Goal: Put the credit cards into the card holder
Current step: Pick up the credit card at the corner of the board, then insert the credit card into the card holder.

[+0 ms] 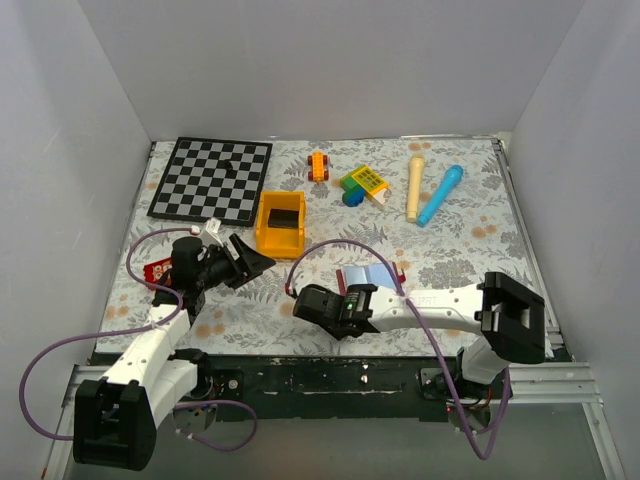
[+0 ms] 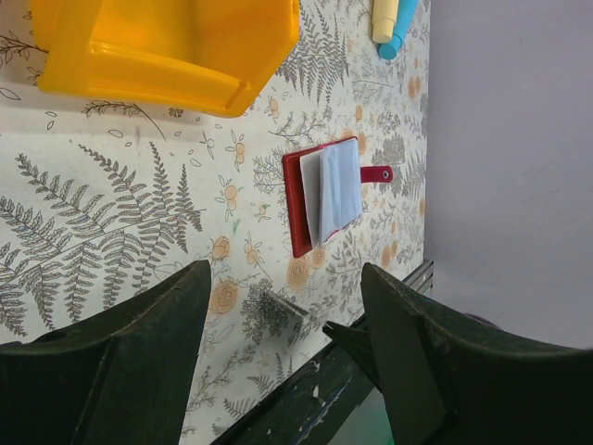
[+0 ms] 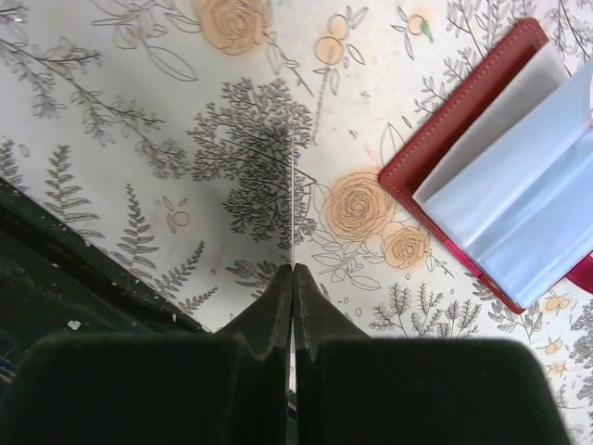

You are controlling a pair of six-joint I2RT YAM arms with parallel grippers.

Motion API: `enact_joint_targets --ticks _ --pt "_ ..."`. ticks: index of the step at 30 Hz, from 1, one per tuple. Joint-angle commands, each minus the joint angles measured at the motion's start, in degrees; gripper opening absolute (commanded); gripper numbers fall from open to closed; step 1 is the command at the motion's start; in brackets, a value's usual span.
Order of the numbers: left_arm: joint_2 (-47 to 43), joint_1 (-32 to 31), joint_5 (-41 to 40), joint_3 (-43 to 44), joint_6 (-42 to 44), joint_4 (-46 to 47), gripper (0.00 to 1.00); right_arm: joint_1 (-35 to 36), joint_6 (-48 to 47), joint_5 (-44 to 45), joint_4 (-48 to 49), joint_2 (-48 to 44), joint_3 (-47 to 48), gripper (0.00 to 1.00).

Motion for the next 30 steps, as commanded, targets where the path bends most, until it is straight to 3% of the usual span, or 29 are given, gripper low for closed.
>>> enact_joint_targets --ticks 1,8,12,19,23,27,29,30 --pt "-0.3 0.5 0.6 0.5 1.3 0.7 0.66 -3.6 3.8 -2.4 3.9 -6.3 -3.8 0.01" --pt "2.2 -2.3 -1.1 7.0 5.2 0.5 0.68 -15.8 13.8 -7.1 12.1 -23.8 -13.3 0.01" --pt "9.3 -10.5 -6.4 13.3 6.9 0.5 0.70 -25.8 19.4 -7.1 10.7 -32.2 -16.4 0.01" --pt "24.5 -21.8 -9.1 23.8 7.2 5.4 0.67 -42.9 21.2 -18.4 13.6 -37.9 -21.6 0.01" --pt "31.8 -28.2 -9.6 30.6 9.4 5.4 0.51 -49.2 21.8 -27.7 17.9 -36.3 -24.5 0.01" --pt "38.4 -31.5 -9.4 34.9 9.8 5.5 0.15 -50.7 20.4 -32.2 26.1 -36.2 -28.9 0.01" --pt "40.4 -32.8 -9.1 35.9 9.9 6.3 0.02 -51.1 19.1 -34.7 29.7 -36.4 -31.0 0.01" --pt "41.4 -33.5 -9.2 36.2 10.1 6.6 0.00 -51.2 18.9 -35.6 31.9 -36.3 -31.8 0.01"
